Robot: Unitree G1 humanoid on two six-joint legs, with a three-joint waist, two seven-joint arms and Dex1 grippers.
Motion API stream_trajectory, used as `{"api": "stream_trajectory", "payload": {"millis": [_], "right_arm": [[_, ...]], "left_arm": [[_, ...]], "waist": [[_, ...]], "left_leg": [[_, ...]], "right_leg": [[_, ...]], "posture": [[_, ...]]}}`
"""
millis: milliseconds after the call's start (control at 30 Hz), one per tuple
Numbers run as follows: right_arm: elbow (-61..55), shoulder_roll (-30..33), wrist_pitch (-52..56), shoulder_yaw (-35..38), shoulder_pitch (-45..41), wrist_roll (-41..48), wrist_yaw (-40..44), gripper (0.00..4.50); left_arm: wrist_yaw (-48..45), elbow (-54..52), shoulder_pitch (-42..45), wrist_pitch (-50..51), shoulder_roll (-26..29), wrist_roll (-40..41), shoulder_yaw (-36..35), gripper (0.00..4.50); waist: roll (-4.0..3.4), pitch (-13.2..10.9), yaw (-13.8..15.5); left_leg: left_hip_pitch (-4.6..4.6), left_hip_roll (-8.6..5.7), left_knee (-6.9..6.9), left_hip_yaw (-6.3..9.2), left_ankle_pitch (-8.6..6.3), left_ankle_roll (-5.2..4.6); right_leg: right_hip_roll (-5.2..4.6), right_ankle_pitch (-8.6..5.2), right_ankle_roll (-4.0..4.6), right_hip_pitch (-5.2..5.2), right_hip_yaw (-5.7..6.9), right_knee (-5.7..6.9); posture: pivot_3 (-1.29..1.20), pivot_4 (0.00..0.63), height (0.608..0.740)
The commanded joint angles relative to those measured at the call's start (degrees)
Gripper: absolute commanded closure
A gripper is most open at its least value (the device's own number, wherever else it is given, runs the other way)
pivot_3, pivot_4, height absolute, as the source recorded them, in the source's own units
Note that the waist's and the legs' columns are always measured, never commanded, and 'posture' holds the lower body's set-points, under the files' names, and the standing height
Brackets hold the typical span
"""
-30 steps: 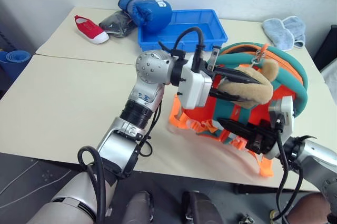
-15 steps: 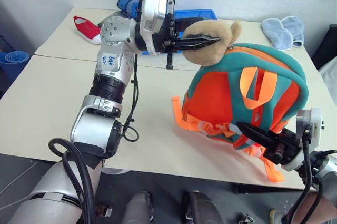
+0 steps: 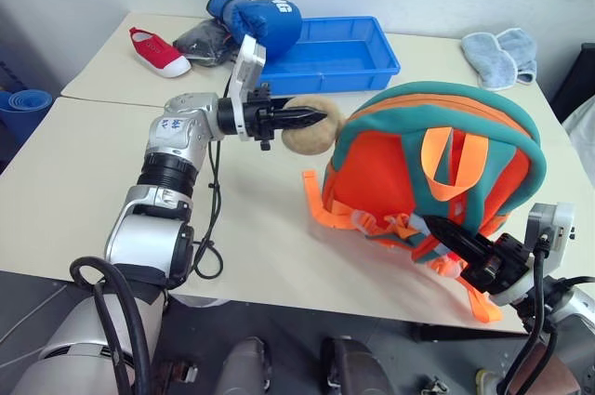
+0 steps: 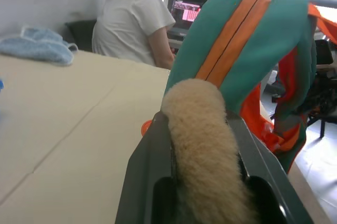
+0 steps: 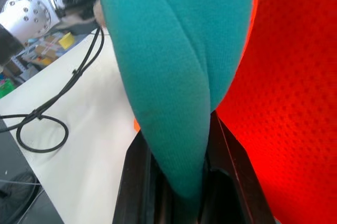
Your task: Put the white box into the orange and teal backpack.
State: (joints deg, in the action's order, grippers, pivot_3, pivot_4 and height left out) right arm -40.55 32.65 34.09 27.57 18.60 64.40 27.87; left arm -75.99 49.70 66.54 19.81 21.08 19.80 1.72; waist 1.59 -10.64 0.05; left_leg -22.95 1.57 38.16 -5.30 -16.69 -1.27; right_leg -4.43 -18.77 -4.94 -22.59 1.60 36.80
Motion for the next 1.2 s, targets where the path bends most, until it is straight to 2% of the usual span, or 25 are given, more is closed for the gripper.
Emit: {"api": "stream_trajectory", "payload": {"millis": [33, 100, 267, 433, 567, 633, 733, 833, 867, 1000, 1100, 1200], "right_arm": [[-1.3, -1.3, -2.4, 0.6, 1.2, -1.2, -0.4, 4.5], [-0.8, -1.8, -3.0, 0.3, 1.5, -2.1, -0.1, 4.5], [0.9, -2.4, -5.6, -1.5, 1.1, -7.8, 1.5, 4.5], [3.6, -1.7, -7.1, -3.6, -0.6, -11.5, 4.2, 4.5], [4.9, 2.6, -11.1, -5.1, -2.7, -19.6, 9.4, 3.23], [4.1, 5.7, -13.2, -6.2, -1.2, -23.8, 13.2, 2.57], [3.3, 6.2, -16.3, -4.8, 1.2, -26.3, 15.1, 1.56], [3.4, 4.8, -21.2, 2.3, 6.6, -27.6, 17.6, 0.54], [3.5, 4.3, -22.5, 4.1, 8.1, -28.0, 18.3, 0.15], [7.4, 4.7, -27.7, 11.7, 17.7, -30.0, 26.7, 0.07], [16.7, 7.1, -32.2, 17.0, 17.7, -32.2, 30.6, 0.07], [24.5, 9.9, -36.4, 17.9, 14.5, -34.7, 33.2, 0.07]], "left_arm": [[2.7, 1.8, -4.7, 1.3, 0.2, -4.0, 2.1, 3.83], [6.1, 1.6, -8.0, 0.5, -1.5, -4.5, 1.6, 3.83], [4.0, -7.6, -17.9, -5.1, -2.2, -5.4, 4.1, 3.83], [5.8, -12.8, -20.7, -10.7, -2.6, -3.0, 1.2, 3.83], [3.9, -20.0, -22.7, -8.6, 1.2, -0.3, -1.2, 2.6], [1.6, -22.6, -25.2, -10.1, 4.9, -1.1, -0.9, 1.99], [0.5, -24.2, -27.6, -9.9, 9.2, -0.4, -2.0, 1.06], [-1.4, -25.9, -32.9, -12.6, 15.3, -1.7, -2.9, 0.13], [-1.7, -26.8, -34.5, -12.4, 16.8, -1.8, -3.0, 0.0], [0.2, -32.6, -43.1, -19.1, 20.2, -1.2, -7.4, 0.0], [3.5, -34.9, -48.8, -24.7, 21.4, -2.8, -10.3, 0.0], [5.7, -37.0, -53.1, -26.7, 22.1, -3.2, -11.7, 0.0]], "waist": [[0.0, 0.0, 0.0], [0.02, 0.0, 0.0], [-0.02, 0.2, 0.0], [-0.02, 0.2, -0.1], [-0.06, 0.2, -0.4], [-0.06, 0.2, -0.7], [-0.07, 0.2, -0.7], [-0.08, 0.2, -0.2], [-0.08, 0.2, -0.2], [-0.07, 0.2, 0.1], [-0.06, 0.2, -0.2], [-0.09, 0.2, -0.6]], "left_leg": [[0.01, 0.01, 0.0, 0.01, 0.0, 0.0], [0.01, 0.01, 0.01, 0.0, 0.0, 0.0], [0.19, 0.01, -0.02, -0.04, -0.03, 0.03], [0.47, 0.02, -0.11, -0.15, -0.16, -0.08], [0.53, 0.02, -0.12, -0.24, -0.17, -0.07], [0.57, 0.07, -0.17, -0.29, -0.18, -0.02], [0.66, 0.12, -0.34, -0.28, -0.12, 0.14], [0.65, 0.12, -0.35, -0.27, -0.11, 0.15], [0.65, 0.11, -0.35, -0.27, -0.12, 0.14], [0.67, 0.1, -0.4, -0.23, -0.25, 0.09], [0.75, 0.09, -0.41, -0.22, -0.32, 0.07], [0.96, 0.07, -0.64, -0.26, -0.47, 0.34]], "right_leg": [[0.0, 0.0, 0.0, 0.0, 0.0, 0.0], [-0.01, 0.0, 0.0, 0.0, -0.03, 0.03], [-0.08, 0.0, 0.0, 0.1, -0.13, 0.02], [-0.08, -0.03, 0.06, 0.22, -0.24, -0.07], [-0.08, -0.03, 0.06, 0.18, -0.33, 0.03], [-0.01, -0.06, 0.11, 0.15, -0.38, 0.05], [0.04, -0.14, 0.26, 0.13, -0.34, 0.1], [0.01, -0.16, 0.29, 0.12, -0.31, 0.13], [-0.01, -0.16, 0.28, 0.13, -0.32, 0.1], [-0.11, -0.16, 0.28, 0.2, -0.32, -0.03], [-0.19, -0.1, 0.25, 0.31, -0.36, -0.2], [-0.25, -0.05, 0.29, 0.45, -0.4, -0.39]], "posture": [[0.0, 0.15, 0.74], [0.0, 0.15, 0.74], [0.0, 0.15, 0.74], [0.0, 0.15, 0.74], [0.0, 0.15, 0.74], [0.0, 0.15, 0.74], [0.0, 0.15, 0.74], [0.0, 0.15, 0.74], [0.0, 0.15, 0.74], [0.0, 0.15, 0.74], [0.0, 0.15, 0.74], [0.0, 0.15, 0.74]]}}
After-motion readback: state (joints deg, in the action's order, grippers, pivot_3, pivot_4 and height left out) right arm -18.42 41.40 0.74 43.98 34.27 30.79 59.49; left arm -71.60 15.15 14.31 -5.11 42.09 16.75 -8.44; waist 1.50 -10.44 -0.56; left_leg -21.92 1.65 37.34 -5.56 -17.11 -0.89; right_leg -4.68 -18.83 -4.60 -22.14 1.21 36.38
